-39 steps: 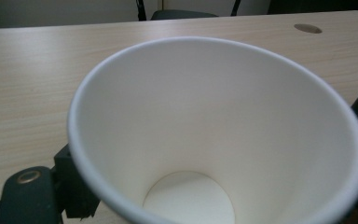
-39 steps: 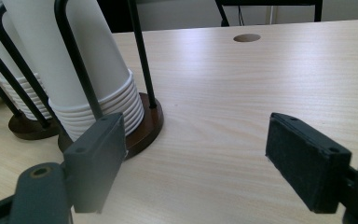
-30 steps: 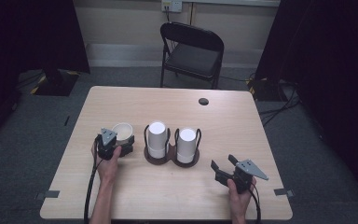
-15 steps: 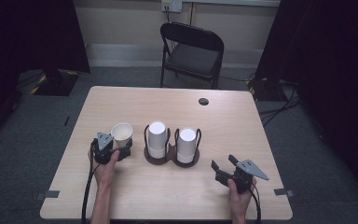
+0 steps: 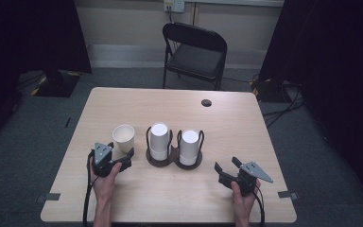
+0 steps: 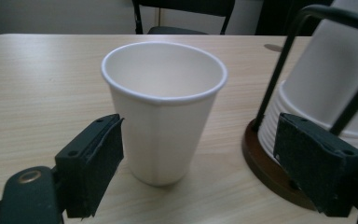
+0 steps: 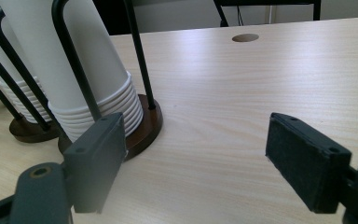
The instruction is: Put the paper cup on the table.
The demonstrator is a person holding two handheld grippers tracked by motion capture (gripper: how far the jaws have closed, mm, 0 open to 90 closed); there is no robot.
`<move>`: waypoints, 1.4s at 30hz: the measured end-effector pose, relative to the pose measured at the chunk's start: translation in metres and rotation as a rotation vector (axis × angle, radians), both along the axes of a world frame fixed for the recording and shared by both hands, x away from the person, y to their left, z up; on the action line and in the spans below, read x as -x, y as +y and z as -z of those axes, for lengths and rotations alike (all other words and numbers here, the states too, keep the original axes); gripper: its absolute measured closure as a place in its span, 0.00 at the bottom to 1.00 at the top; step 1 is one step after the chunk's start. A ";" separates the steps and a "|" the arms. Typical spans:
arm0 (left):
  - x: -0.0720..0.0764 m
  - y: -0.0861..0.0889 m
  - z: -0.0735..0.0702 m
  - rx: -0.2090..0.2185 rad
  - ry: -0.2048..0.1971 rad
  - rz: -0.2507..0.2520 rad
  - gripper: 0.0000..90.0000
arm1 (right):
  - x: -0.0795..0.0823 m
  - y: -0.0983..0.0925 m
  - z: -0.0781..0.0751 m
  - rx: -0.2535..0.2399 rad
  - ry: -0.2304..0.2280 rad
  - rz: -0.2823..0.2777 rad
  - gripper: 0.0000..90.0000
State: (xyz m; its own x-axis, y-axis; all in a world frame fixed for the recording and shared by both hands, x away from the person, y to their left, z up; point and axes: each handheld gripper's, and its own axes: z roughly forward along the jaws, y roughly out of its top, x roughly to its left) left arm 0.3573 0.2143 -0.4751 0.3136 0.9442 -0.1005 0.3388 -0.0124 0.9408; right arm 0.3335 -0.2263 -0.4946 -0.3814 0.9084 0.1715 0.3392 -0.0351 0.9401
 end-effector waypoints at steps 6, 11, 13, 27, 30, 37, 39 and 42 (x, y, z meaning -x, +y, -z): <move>0.019 -0.013 -0.007 -0.037 -0.043 0.038 0.17 | 0.000 0.000 0.000 -0.002 0.001 0.002 0.22; 0.028 -0.021 -0.007 -0.055 -0.040 0.060 0.17 | 0.000 0.000 0.000 -0.001 0.000 0.003 0.22; 0.031 -0.023 -0.007 -0.050 -0.040 0.072 0.17 | 0.000 0.000 0.000 -0.001 0.000 0.003 0.22; 0.054 -0.038 0.003 -0.053 -0.048 0.088 0.17 | 0.000 0.000 0.000 -0.002 -0.001 0.007 0.22; 0.057 -0.041 0.008 -0.060 -0.053 0.066 0.18 | 0.000 0.000 0.000 -0.003 -0.001 0.008 0.22; 0.060 -0.046 0.019 -0.060 -0.065 0.066 0.17 | 0.001 0.000 0.000 0.002 -0.002 0.013 0.22; 0.061 -0.047 0.020 -0.061 -0.067 0.067 0.18 | 0.001 0.000 0.000 0.001 -0.002 0.013 0.22; 0.063 -0.048 0.020 -0.071 -0.093 0.073 0.18 | 0.000 0.000 0.000 0.002 -0.001 0.015 0.22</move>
